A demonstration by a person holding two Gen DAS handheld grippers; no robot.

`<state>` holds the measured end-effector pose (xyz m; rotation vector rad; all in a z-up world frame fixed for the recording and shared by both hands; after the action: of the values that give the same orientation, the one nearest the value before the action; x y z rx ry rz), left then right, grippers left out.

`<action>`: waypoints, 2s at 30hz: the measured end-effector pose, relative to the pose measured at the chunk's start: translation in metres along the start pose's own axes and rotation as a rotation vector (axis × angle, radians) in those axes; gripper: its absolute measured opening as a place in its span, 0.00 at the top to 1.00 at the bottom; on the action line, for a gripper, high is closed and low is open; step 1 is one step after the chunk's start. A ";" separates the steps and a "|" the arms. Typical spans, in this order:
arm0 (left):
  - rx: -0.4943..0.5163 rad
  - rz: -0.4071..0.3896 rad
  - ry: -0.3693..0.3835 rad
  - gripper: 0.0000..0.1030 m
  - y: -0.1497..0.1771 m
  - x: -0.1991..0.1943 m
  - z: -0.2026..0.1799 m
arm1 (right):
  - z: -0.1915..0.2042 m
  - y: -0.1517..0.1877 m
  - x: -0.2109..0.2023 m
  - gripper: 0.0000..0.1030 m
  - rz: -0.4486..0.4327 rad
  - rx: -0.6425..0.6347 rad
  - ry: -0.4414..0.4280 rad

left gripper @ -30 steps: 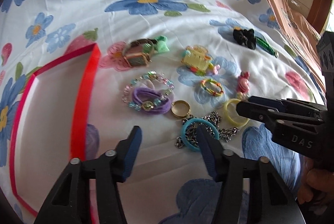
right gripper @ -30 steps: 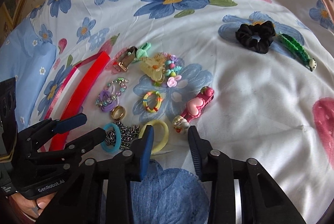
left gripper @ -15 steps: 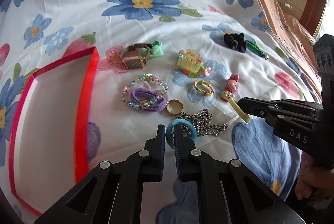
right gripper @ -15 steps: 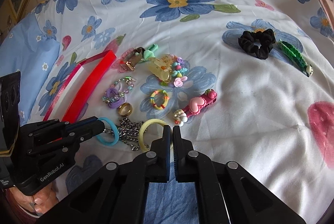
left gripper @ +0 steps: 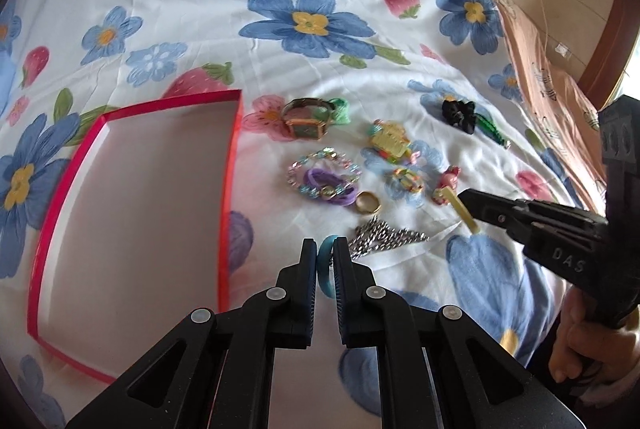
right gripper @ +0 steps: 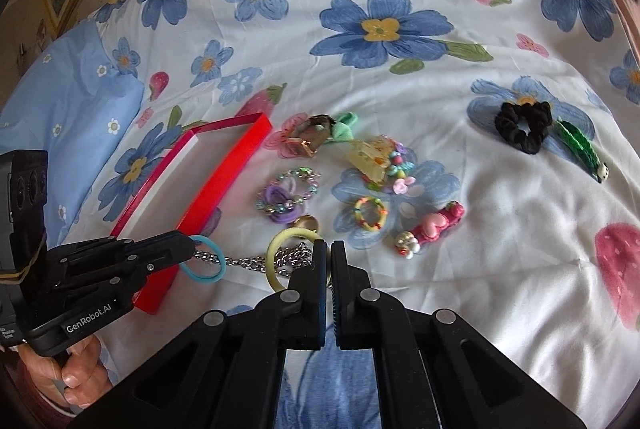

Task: Organize jewelry
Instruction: 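Carry both hair ties over the red box with both tools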

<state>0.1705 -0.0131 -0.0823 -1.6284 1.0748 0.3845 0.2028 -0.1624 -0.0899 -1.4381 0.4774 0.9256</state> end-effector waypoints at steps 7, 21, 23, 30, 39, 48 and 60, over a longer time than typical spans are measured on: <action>-0.011 0.058 0.005 0.92 0.020 0.005 0.001 | 0.007 0.006 0.003 0.99 0.014 -0.006 -0.008; 0.006 0.068 -0.039 0.96 0.034 0.008 0.004 | 0.005 0.010 -0.002 0.99 0.010 0.004 -0.014; 0.002 0.053 -0.026 0.96 0.033 0.001 0.003 | 0.007 0.010 -0.003 0.99 0.010 0.005 -0.019; -0.012 -0.024 -0.026 0.96 0.018 -0.032 0.011 | 0.028 0.004 -0.004 0.99 0.009 -0.017 -0.064; -0.116 -0.078 -0.073 0.96 0.006 -0.059 0.063 | 0.092 -0.018 0.007 0.99 0.008 -0.096 -0.163; -0.239 -0.069 -0.133 0.96 0.009 -0.067 0.120 | 0.168 -0.030 0.037 0.98 0.055 -0.195 -0.264; -0.348 0.010 -0.133 0.92 0.027 -0.047 0.165 | 0.222 0.011 0.075 0.97 0.182 -0.325 -0.290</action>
<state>0.1683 0.1554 -0.1237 -1.8725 0.9528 0.7086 0.1841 0.0685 -0.1273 -1.5328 0.2507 1.3843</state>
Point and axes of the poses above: each gripper's, at about its wrist camera, not at the fingertips, and x roughly the way its jaws point, z to its left, y to its underside, the point moved 7 cm from there along x, roughly the way its jaws point, and after that the axes turned 11 degrees about y, right-handed, at the moved point
